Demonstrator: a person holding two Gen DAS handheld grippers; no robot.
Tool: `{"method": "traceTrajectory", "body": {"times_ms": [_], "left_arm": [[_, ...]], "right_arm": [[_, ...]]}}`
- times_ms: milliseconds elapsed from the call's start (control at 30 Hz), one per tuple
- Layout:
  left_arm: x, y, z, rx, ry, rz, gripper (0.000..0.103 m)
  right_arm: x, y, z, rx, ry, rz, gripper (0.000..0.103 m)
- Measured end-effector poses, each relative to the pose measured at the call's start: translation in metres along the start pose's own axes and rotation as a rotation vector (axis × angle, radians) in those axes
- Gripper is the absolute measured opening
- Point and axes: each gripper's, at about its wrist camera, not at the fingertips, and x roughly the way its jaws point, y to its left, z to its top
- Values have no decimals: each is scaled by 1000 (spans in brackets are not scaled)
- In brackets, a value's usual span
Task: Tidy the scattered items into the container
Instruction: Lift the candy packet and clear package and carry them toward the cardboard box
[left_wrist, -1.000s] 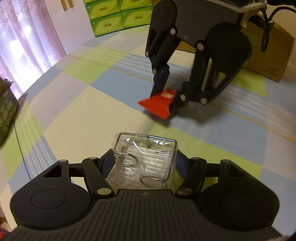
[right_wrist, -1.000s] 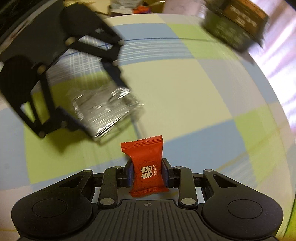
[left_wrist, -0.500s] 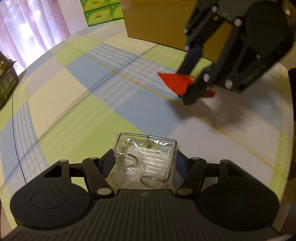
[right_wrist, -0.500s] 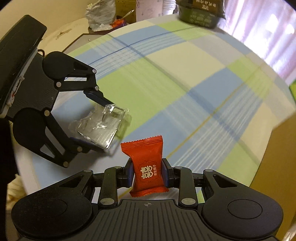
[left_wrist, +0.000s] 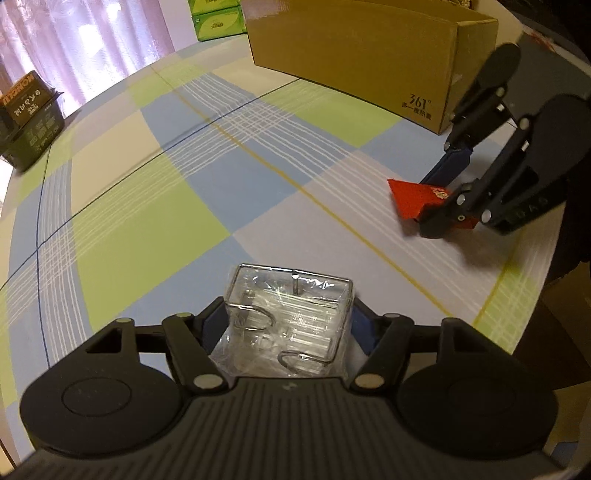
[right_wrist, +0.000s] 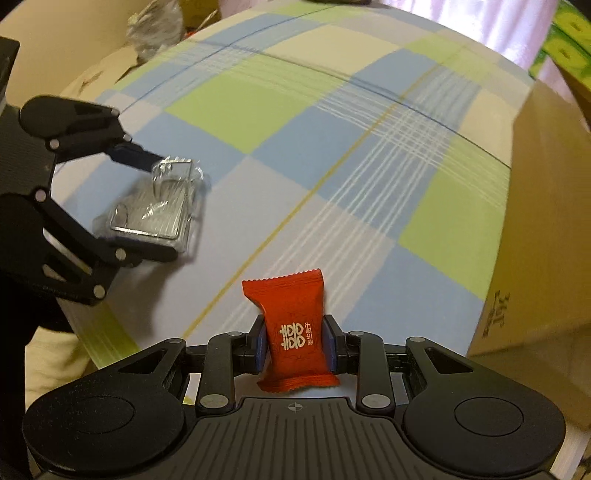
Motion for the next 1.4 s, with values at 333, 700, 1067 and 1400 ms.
{"method": "traceTrajectory", "body": {"times_ms": [333,700,1067,1400], "left_arm": [[5,3,5,61,17,-30,71],[3,2,12,16,59,-22,63],[-17,-7,24,-59,37,9,63],[-44,-26,58,-59,-30,37,63]], "right_arm": [[-6,3,-8,26,-47,-11,33],[-7,7,-11,43,-52,-27,33],[-32,4,-15,94,-110,-33,33],[-93,-10,-18,156,-236,-83,33]]}}
